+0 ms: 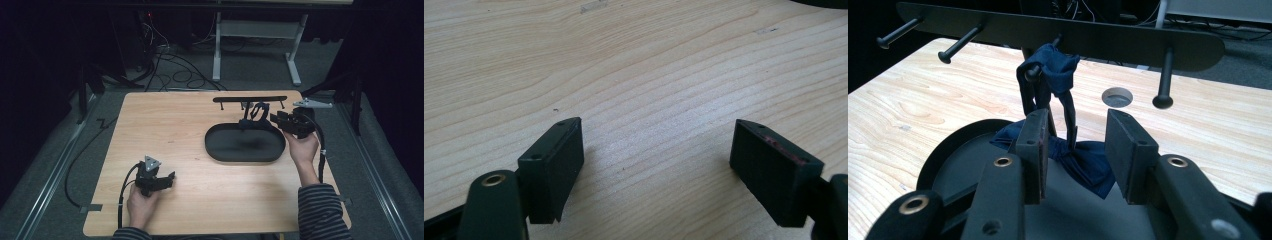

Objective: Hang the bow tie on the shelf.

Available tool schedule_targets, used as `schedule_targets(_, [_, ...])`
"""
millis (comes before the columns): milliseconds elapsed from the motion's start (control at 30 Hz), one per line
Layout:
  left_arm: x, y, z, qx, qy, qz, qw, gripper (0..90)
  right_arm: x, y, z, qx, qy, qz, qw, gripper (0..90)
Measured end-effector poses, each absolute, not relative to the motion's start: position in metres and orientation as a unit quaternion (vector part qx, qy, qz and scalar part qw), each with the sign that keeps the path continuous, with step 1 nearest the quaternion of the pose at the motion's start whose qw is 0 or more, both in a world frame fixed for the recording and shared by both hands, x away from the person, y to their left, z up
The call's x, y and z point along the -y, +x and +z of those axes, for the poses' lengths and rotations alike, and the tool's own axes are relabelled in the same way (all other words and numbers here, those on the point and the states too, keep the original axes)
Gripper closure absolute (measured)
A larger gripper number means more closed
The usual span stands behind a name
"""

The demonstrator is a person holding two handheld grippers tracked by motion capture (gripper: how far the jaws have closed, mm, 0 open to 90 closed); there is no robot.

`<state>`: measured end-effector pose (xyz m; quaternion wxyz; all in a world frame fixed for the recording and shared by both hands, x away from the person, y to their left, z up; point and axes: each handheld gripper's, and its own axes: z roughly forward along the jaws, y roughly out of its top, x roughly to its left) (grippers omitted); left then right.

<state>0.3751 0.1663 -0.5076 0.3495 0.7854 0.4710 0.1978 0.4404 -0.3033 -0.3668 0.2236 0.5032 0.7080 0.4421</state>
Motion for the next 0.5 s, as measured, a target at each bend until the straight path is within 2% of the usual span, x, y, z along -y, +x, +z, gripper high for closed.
schedule_targets(500, [-0.166, 0.375, -0.508, -0.471, 0.785, 0.198, 0.349, 22.0, 0.313, 0.422, -0.367, -0.7, 0.501, 0.458, 0.221, 61.3])
